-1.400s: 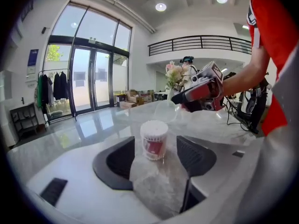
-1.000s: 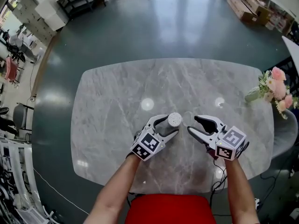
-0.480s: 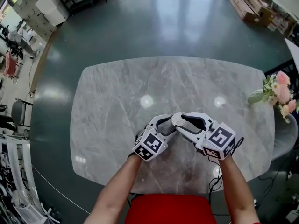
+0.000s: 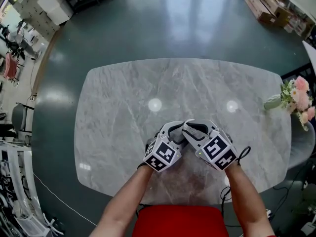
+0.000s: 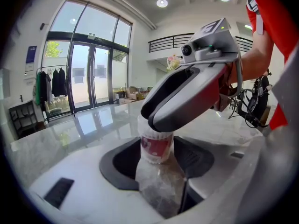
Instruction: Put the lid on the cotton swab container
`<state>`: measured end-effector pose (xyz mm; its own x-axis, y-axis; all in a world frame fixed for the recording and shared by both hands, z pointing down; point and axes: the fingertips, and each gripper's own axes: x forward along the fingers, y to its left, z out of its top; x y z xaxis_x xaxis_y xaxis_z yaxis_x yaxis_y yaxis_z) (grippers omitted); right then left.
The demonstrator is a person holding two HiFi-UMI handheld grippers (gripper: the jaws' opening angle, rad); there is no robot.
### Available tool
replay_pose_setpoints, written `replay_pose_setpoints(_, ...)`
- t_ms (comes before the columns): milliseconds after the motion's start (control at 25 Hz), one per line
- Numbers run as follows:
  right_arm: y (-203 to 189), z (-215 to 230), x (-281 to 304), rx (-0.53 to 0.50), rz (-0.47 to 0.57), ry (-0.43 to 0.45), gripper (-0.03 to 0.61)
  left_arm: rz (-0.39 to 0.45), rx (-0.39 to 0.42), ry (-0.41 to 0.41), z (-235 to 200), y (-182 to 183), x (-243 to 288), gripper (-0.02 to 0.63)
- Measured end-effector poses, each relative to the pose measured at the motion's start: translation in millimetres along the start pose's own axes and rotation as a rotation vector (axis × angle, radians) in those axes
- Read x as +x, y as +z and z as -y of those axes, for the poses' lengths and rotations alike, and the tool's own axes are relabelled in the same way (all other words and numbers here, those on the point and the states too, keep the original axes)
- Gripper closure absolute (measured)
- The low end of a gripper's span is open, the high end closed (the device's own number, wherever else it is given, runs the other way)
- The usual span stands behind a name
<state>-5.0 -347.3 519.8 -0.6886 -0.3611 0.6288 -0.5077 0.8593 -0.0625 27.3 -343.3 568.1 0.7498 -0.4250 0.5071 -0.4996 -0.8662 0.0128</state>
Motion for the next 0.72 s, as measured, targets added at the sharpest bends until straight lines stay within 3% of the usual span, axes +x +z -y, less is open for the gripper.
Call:
replay_pose_setpoints(280, 0, 1, -1, 0.021, -0.028, -0.024, 0.483, -0.004, -0.011, 0.022, 1, 1, 0, 0.356)
replay_pose_setpoints(720, 10, 5, -22, 0.129, 0.166, 0.02, 0.449, 0.065, -0.086, 0.072, -1, 7, -19, 0.354)
